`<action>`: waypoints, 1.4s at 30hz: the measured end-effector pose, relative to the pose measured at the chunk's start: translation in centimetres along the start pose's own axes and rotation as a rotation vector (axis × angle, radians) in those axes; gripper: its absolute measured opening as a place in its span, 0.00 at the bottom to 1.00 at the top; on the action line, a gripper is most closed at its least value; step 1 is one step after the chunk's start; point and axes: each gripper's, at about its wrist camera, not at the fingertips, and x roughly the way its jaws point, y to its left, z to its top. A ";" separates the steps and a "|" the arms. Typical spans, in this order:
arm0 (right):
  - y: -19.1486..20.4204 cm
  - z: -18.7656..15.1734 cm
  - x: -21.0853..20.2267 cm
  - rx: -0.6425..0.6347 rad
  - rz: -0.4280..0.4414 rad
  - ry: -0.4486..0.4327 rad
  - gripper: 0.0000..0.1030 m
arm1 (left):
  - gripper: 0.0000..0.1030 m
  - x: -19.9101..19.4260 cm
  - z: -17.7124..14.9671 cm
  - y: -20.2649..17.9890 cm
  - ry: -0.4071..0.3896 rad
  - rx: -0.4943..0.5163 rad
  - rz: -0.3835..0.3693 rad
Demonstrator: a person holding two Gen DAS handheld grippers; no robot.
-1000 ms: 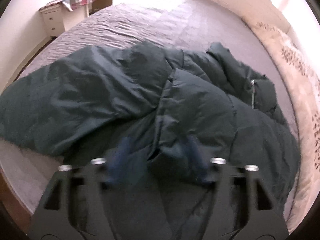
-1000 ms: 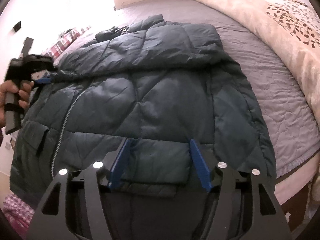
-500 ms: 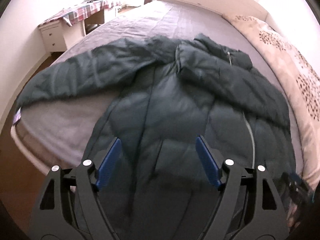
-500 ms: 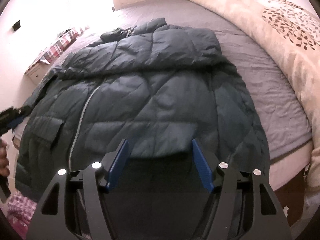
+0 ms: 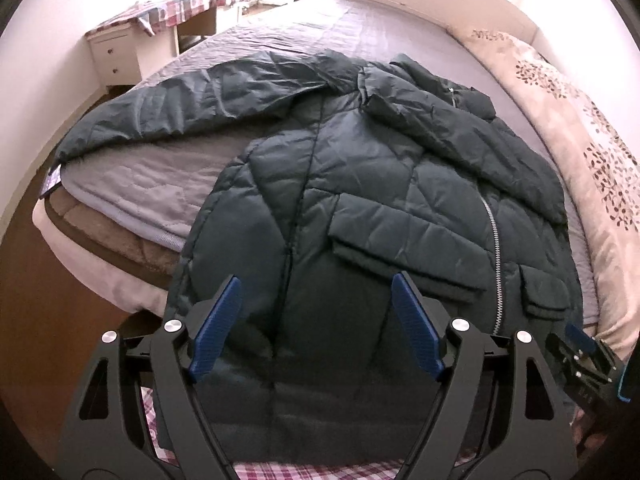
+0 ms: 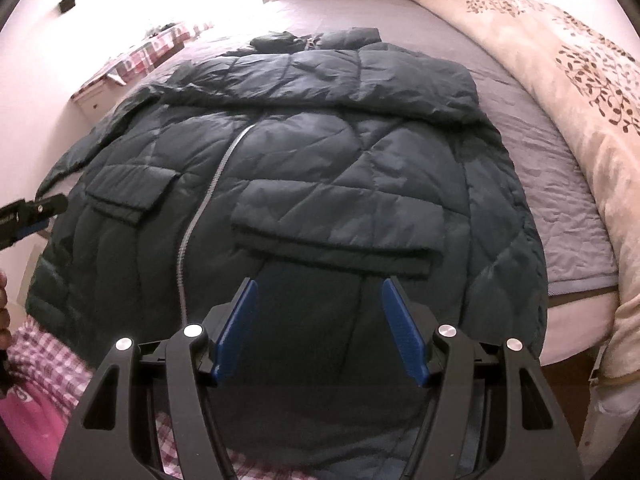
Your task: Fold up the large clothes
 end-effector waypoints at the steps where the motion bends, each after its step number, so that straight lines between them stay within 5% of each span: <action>1: 0.1 -0.2 -0.2 -0.004 -0.006 0.002 0.62 | 0.75 0.1 0.0 0.1 0.003 -0.008 -0.007; 17: 0.6 -1.5 -2.6 -0.008 -0.077 -0.025 0.69 | 0.79 2.0 -0.3 1.0 0.046 -0.077 -0.098; 29: 0.8 -0.9 -1.9 -0.014 -0.093 -0.004 0.72 | 0.80 2.9 0.2 1.7 0.058 -0.087 -0.030; 36: 0.7 0.8 -2.1 -0.026 -0.093 -0.029 0.71 | 0.80 2.9 2.8 5.1 0.008 -0.159 -0.004; 42: 0.8 3.1 -2.2 -0.008 -0.055 -0.067 0.70 | 0.80 2.9 6.2 11.6 -0.072 -0.318 0.027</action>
